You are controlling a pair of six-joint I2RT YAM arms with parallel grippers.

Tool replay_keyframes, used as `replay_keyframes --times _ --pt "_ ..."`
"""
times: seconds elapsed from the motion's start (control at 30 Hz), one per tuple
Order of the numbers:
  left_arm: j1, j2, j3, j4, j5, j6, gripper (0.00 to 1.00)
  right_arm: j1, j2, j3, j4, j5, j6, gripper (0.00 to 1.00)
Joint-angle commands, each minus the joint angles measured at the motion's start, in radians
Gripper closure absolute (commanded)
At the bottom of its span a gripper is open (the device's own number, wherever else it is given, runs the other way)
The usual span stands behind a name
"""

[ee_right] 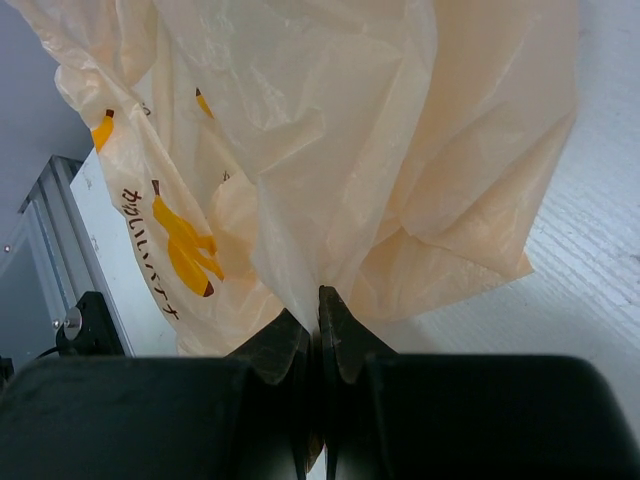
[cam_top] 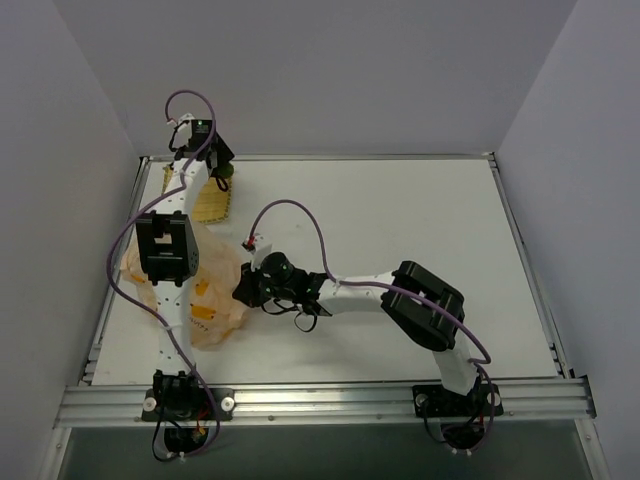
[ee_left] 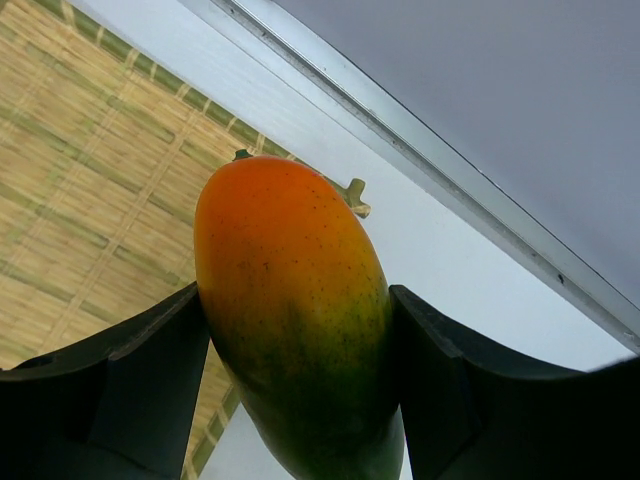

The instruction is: Take the fake fruits out of the plastic bag

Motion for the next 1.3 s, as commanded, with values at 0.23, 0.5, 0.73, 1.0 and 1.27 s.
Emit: replay_keyframes --times 0.23,0.5,0.73,1.0,1.27 --pt "0.007 0.103 0.124 -0.052 -0.06 0.023 0.48 -0.042 -0.04 0.0 0.028 -0.032 -0.003 1.0" --pt "0.009 0.097 0.111 -0.05 -0.092 0.018 0.26 -0.062 -0.044 0.005 0.027 -0.036 0.002 1.0" --pt "0.033 0.112 0.115 -0.076 -0.065 0.003 0.24 -0.087 -0.067 -0.004 0.023 -0.033 0.003 1.0" --pt "0.033 -0.02 0.107 -0.026 0.032 0.02 0.21 -0.085 -0.072 0.019 0.007 -0.023 -0.003 1.0" --pt "-0.026 -0.496 -0.185 -0.009 0.09 0.021 0.35 -0.083 -0.051 0.02 0.02 -0.004 0.026 1.0"
